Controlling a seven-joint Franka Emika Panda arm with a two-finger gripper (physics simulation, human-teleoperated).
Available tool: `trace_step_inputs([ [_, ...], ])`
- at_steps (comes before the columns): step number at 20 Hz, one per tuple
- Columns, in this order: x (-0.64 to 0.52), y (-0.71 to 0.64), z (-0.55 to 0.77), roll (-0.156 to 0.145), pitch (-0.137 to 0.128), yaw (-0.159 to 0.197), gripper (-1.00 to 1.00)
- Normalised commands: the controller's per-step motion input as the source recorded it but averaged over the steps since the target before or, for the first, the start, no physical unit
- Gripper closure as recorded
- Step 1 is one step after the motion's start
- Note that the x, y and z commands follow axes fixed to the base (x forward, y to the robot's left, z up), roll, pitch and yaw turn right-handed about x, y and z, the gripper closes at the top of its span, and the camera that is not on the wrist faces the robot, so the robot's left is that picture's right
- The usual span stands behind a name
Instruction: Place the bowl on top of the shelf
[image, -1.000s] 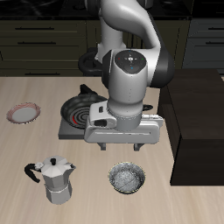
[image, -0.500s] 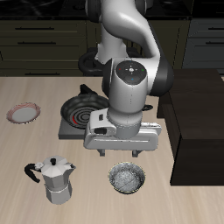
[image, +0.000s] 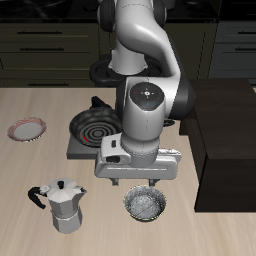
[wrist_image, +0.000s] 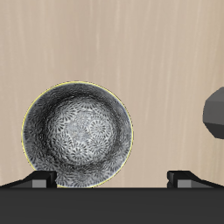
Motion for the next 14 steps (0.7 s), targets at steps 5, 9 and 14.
trace_step_inputs([
  [5, 0.03, -0.08, -0.24, -0.008, 0.023, 0.007, -1.0],
  [9, 0.0, -0.01, -0.3, 0.0, 0.046, 0.001, -1.0],
  [14, 0.01, -0.02, -0.15, -0.014, 0.014, 0.002, -1.0],
])
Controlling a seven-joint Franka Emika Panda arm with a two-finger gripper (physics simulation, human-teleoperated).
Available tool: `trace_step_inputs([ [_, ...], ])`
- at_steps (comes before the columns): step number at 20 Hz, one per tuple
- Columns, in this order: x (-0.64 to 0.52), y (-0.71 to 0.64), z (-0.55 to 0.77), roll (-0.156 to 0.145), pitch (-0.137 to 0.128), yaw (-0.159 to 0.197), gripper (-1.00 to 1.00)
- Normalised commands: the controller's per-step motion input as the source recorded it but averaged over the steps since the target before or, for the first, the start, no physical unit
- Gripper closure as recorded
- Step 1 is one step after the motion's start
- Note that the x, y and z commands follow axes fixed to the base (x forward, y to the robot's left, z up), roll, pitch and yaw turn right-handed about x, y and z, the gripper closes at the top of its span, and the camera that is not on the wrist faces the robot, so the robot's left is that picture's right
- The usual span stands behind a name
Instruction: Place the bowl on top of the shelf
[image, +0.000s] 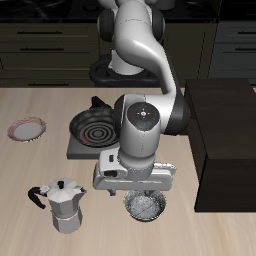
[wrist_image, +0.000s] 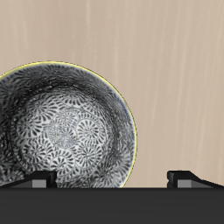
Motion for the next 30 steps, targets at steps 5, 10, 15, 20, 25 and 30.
trace_step_inputs([
  [5, -0.01, 0.0, -0.17, 0.004, 0.023, 0.011, -1.0],
  [10, -0.01, 0.0, -0.16, 0.0, 0.019, 0.016, -1.0],
  [15, -0.02, -0.01, -0.2, -0.004, 0.038, -0.013, 1.0],
  [20, -0.08, 0.02, 0.03, 0.015, 0.001, -0.011, 1.0],
  [25, -0.08, 0.06, 0.16, 0.03, -0.02, -0.013, 1.0],
  [30, -0.06, 0.03, 0.27, -0.004, -0.045, 0.029, 1.0],
])
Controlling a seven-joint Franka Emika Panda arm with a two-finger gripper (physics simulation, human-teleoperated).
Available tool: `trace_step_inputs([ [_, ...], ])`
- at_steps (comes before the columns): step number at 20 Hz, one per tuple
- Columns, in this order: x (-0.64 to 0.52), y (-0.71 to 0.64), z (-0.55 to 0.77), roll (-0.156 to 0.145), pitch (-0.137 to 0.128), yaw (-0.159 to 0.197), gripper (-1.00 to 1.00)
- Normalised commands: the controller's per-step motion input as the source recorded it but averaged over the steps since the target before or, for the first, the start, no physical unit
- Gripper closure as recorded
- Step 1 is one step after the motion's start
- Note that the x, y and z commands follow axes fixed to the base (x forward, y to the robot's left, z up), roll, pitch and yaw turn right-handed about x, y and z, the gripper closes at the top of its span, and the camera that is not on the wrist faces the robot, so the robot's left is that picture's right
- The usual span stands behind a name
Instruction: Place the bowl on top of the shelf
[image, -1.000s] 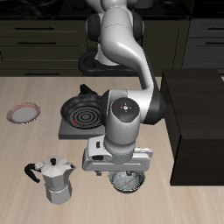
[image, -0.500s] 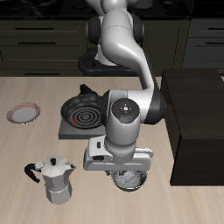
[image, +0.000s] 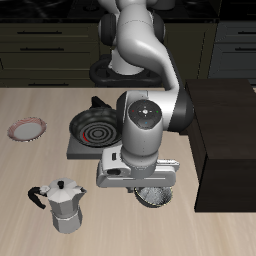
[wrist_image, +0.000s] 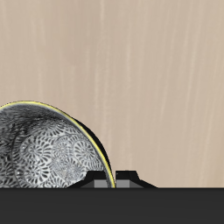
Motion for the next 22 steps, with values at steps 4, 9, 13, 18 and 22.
trace_step_inputs([
  [4, -0.14, 0.01, 0.5, 0.004, -0.076, -0.009, 1.0],
  [9, -0.08, 0.05, 0.23, 0.001, -0.037, 0.025, 1.0],
  [13, -0.2, -0.05, 0.52, -0.007, -0.071, -0.012, 1.0],
  [18, -0.18, -0.03, 0.42, -0.001, -0.055, 0.003, 1.0],
  [22, -0.16, -0.12, 0.29, -0.034, -0.038, 0.012, 1.0],
])
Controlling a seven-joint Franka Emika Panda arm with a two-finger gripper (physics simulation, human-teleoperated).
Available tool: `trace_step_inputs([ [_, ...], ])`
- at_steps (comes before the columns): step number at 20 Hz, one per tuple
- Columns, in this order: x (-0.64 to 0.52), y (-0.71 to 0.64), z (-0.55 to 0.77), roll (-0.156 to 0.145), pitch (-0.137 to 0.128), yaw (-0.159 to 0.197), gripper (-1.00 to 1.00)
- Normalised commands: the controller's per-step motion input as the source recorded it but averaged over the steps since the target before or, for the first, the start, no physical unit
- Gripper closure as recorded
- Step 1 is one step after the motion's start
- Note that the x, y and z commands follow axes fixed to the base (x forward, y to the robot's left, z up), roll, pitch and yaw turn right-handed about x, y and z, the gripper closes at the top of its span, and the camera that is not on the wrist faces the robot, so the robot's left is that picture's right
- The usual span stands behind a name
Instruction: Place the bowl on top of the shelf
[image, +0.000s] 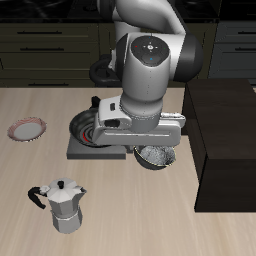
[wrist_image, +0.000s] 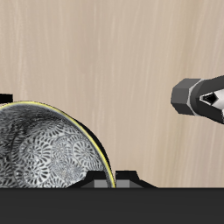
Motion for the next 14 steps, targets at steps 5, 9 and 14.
trace_step_inputs([
  [5, -0.29, -0.13, 0.45, -0.004, -0.074, 0.001, 1.0],
  [9, -0.22, -0.03, 0.35, -0.009, -0.057, -0.007, 1.0],
  [14, -0.25, 0.0, 0.33, 0.004, -0.061, 0.002, 1.0],
])
